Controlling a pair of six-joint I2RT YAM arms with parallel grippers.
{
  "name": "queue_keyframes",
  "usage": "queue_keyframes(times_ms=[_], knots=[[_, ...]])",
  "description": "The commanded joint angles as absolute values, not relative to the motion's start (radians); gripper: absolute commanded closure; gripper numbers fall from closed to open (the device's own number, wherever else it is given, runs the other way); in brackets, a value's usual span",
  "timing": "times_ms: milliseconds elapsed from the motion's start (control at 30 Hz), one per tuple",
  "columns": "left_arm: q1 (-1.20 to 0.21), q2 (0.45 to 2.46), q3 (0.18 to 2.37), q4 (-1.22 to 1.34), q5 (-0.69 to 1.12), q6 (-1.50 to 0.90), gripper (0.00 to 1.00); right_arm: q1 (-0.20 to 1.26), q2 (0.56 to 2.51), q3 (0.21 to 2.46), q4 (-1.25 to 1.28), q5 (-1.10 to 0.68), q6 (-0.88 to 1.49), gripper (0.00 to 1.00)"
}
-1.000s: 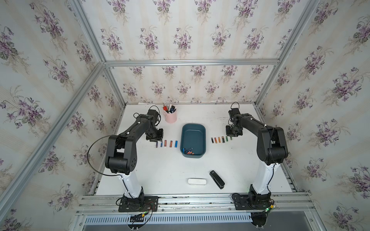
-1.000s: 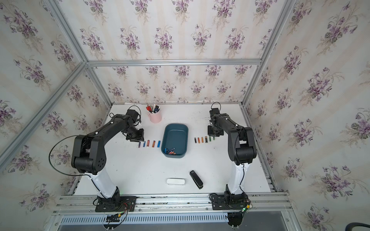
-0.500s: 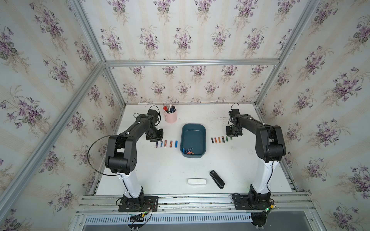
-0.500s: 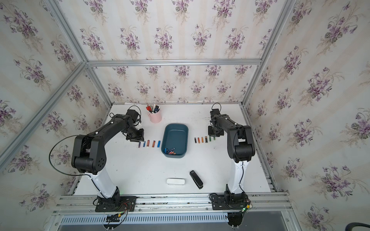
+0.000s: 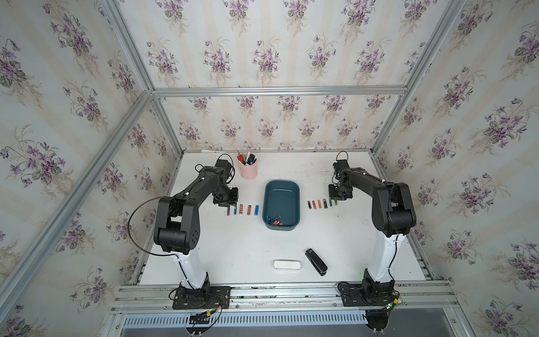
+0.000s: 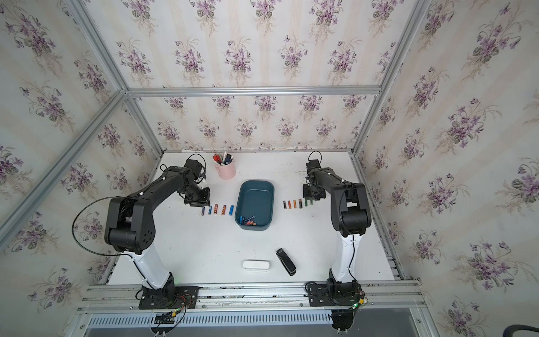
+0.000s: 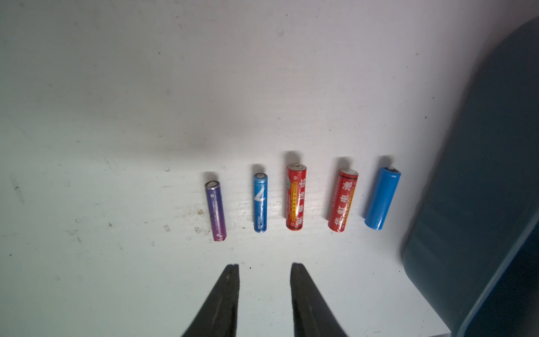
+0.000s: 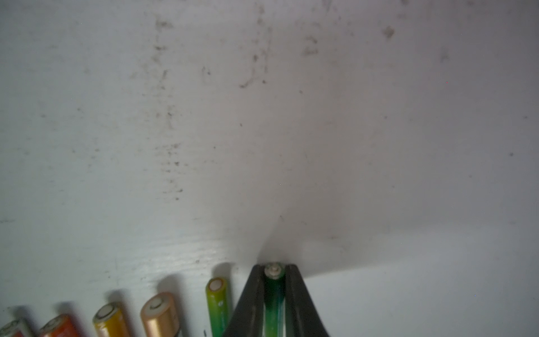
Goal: Take the batteries out of the storage box
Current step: Place the battery at the center of the board.
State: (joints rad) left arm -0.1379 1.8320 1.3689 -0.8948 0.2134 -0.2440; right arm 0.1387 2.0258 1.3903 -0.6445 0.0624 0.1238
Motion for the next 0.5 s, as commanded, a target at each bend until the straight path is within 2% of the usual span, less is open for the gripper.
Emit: queue_keyframes(times_ms=[0, 467], knots=[[-0.14, 1.83, 1.378, -0.908, 0.207, -0.249, 0.64, 0.139, 2.028, 1.384, -0.647, 0.058, 0.121, 0.8], [-0.171, 1.803, 1.426, -0.942, 0.189, -0.261, 0.58, 0.139, 1.994, 1.425, -0.675, 0.056, 0.127, 0.73]])
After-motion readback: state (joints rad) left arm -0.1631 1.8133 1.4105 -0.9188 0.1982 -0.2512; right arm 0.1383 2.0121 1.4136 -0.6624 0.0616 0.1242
